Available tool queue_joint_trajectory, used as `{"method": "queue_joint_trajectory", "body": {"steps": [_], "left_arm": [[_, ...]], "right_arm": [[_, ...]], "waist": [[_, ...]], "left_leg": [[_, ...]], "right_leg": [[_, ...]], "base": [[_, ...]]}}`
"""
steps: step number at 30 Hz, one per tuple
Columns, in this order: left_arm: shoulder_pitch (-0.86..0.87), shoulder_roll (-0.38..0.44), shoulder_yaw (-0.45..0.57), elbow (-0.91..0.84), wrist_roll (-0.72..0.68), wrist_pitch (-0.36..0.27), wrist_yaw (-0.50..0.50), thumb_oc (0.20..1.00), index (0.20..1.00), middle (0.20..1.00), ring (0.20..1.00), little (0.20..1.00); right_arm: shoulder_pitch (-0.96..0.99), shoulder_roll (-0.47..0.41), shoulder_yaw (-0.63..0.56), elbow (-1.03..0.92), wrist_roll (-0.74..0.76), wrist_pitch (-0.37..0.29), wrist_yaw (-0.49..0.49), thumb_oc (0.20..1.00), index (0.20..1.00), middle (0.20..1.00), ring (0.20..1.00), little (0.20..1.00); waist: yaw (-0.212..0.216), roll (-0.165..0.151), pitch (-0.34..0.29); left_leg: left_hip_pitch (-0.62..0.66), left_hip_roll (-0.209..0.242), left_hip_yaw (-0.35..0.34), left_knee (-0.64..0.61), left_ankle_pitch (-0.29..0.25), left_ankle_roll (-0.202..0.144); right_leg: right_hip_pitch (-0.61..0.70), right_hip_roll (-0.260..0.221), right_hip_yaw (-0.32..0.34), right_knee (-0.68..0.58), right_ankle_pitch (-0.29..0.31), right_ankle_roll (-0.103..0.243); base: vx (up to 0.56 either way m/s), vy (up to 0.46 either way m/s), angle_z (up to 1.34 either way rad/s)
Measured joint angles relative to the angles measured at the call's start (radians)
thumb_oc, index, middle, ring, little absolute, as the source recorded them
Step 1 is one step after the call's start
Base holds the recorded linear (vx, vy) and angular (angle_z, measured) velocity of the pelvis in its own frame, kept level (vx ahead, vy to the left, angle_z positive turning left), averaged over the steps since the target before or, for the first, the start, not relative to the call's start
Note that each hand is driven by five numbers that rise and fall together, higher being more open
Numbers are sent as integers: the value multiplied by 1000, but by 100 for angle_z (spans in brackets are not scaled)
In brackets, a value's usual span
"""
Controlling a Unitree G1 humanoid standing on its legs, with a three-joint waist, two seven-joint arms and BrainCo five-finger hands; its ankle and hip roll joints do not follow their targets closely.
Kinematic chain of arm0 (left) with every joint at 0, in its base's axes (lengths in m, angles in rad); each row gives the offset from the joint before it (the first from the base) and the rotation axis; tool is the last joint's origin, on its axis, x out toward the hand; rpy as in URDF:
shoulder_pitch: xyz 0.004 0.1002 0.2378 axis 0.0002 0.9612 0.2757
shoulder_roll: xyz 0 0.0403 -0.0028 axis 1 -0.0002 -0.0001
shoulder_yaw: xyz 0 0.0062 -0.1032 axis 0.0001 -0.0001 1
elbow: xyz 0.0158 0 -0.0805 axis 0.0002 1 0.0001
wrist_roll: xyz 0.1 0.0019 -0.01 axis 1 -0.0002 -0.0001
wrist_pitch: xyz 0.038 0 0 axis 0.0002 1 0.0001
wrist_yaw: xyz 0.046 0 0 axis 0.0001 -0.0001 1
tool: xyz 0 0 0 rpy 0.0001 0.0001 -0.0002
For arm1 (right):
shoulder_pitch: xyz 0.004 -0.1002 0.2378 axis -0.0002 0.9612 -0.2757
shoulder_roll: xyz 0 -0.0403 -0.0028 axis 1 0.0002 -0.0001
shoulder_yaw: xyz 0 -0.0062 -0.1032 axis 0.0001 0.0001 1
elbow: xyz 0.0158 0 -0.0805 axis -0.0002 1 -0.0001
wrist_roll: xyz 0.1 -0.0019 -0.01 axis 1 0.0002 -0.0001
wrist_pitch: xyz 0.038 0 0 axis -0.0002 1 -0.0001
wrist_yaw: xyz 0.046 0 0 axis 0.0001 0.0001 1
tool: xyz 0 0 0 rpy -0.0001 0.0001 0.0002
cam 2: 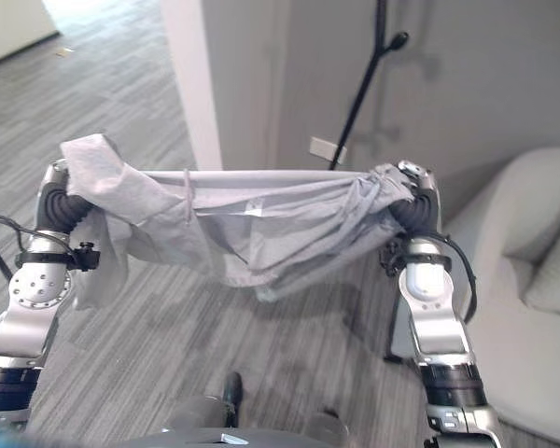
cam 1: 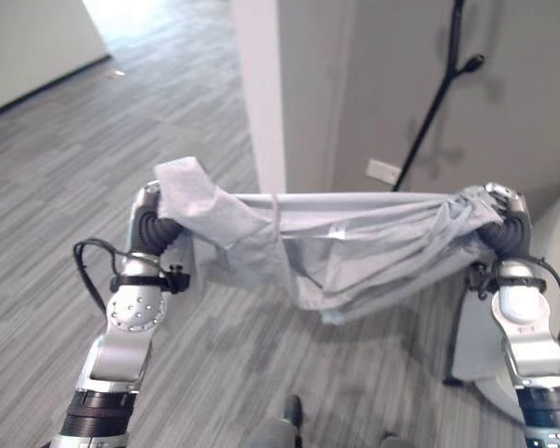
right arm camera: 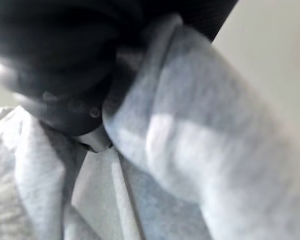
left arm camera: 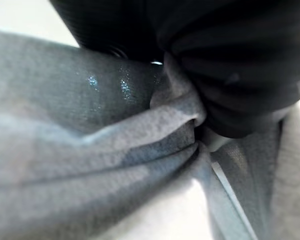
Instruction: Hang the clothes on the sofa on the clothes rack.
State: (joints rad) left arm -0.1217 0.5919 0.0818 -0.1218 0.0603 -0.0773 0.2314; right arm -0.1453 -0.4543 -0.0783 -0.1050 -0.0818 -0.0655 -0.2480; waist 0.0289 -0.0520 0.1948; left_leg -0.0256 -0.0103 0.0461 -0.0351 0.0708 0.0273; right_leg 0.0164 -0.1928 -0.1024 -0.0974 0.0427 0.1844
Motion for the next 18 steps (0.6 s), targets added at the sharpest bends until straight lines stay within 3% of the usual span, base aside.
{"method": "queue_joint_trajectory", "body": {"steps": [1,2,3,5,8,18], "left_arm": [[0,-12,0,0,1,0,0,200,200,200,200,200],[8,-26,0,0,1,0,0,200,200,200,200,200],[51,-68,1,-14,1,0,-1,200,200,200,200,200],[64,-74,0,-26,1,0,-3,200,200,200,200,200],[64,-74,3,-36,1,0,-3,200,200,200,200,200],[-3,-54,-2,-37,2,0,-3,200,200,200,200,200]], "right_arm": [[8,-2,0,-1,1,0,-1,200,200,200,200,200],[10,-2,0,3,1,0,-1,200,200,200,200,200],[13,-5,-1,7,2,1,0,200,200,200,200,200],[14,-16,-1,7,3,1,0,200,200,200,200,200],[15,-40,-7,6,3,1,0,200,200,200,200,200],[-2,-96,-14,41,17,-6,4,200,200,200,200,200]], "waist": [[-9,-14,-2],[-5,-28,-7],[9,2,-23],[12,17,-33],[14,21,-36],[1,10,-48]], "left_leg": [[6,-14,-12,-4,1,-7],[24,-28,-16,-18,2,-18],[53,-2,-20,-44,4,-40],[65,20,-35,-56,9,-54],[75,53,-51,-56,11,-68],[77,98,-86,-56,13,-112]], "right_leg": [[7,18,42,-7,16,-8],[17,20,72,-7,76,-27],[35,46,68,-7,73,-41],[49,68,48,-7,68,-50],[65,100,26,-7,58,-64],[81,147,-1,-7,40,-92]], "base": [[138,-70,78],[134,-115,32],[102,-126,17],[26,-108,18],[30,-100,13],[-39,-136,6]]}}
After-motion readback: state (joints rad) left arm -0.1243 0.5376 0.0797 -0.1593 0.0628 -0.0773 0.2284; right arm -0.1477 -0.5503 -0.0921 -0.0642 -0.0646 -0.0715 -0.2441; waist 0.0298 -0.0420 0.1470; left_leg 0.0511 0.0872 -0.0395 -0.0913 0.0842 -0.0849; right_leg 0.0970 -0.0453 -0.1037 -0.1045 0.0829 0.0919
